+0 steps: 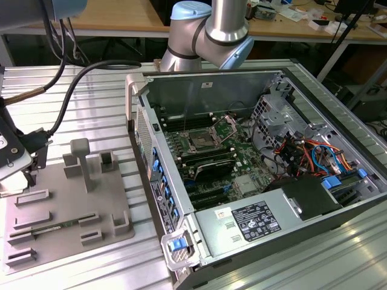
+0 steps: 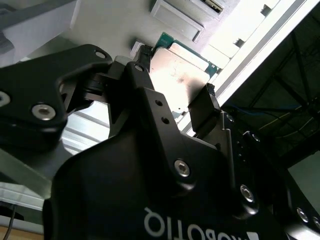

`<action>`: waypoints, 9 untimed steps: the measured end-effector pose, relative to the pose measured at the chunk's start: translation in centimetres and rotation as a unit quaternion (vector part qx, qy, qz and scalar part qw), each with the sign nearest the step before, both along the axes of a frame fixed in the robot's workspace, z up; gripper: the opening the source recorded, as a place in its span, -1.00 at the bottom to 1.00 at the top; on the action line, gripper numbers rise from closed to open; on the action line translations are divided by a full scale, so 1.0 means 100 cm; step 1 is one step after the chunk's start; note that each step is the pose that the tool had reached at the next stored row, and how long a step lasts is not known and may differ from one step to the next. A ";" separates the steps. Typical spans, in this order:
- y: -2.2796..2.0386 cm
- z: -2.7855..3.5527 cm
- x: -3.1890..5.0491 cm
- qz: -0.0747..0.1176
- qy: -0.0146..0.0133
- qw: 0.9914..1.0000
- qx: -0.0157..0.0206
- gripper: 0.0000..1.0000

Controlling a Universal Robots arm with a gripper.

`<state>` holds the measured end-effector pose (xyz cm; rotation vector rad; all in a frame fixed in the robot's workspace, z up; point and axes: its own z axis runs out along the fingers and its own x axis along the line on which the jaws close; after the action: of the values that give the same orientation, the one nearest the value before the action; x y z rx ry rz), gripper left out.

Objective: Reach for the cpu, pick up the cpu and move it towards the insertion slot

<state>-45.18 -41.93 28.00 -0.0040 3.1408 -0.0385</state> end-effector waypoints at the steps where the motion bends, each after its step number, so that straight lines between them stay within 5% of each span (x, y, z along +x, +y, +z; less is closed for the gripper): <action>1: 0.0000 0.0000 0.0000 0.000 0.000 1.000 0.000 0.09; 9: -0.0002 0.0008 -0.0001 0.000 0.000 1.000 0.002 0.09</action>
<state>-45.18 -41.95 28.08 -0.0040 3.1409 -0.0336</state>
